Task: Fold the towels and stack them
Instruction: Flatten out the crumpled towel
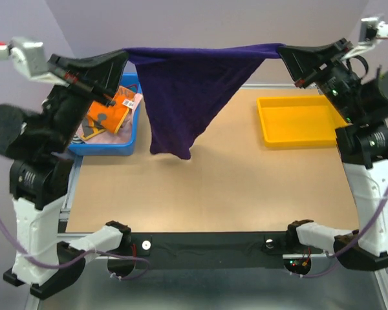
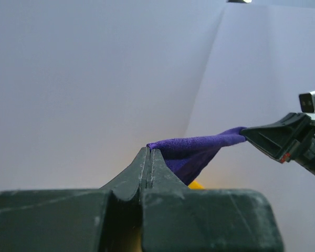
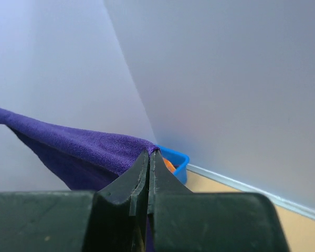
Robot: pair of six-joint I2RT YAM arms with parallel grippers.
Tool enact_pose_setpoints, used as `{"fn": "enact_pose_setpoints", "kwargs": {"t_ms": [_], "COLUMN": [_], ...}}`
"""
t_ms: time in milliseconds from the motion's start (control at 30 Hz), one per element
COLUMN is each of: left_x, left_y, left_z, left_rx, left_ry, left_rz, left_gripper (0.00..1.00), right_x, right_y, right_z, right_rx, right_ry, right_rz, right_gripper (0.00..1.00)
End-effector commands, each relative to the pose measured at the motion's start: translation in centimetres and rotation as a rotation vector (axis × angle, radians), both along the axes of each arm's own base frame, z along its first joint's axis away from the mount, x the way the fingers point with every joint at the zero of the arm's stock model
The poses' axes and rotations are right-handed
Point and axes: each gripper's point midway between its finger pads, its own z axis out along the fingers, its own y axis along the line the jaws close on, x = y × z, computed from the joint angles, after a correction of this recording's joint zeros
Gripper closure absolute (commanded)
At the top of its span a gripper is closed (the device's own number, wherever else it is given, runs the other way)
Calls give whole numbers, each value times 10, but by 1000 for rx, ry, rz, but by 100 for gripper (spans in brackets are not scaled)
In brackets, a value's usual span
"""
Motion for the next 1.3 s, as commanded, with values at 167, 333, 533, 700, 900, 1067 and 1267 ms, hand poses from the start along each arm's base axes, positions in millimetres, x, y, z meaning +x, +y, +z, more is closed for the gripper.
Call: {"fn": "enact_pose_setpoints", "kwargs": {"t_ms": [167,333,533,700,900,1067,1267], "left_x": [-122,-87,36,152,263,318,362], "left_y": [18,28,25,10,6,11,11], "left_z": [43,25,-66,-162,-240,-270,-293], "left_rx": [-31,-91,-86,36,108,115,125], "left_ry": [-297,-159,182,378,525,575,597], "left_rz": [-164,-62,178,344,425,450,433], "left_gripper": [100,100,100,100,100,100,100], "right_x": [-106,-88,0,89,192,259,302], "right_y": [-15,-20,-20,-22,-24,-19,-6], "right_z": [56,54,-2,-81,-179,-245,-279], "right_rx": [-10,16,2,-71,-203,-232,-260], "right_ry": [-214,-165,28,216,356,399,390], "right_rz": [57,12,-106,-238,-367,-374,-328], "right_gripper": [100,100,100,99,100,99,100]}}
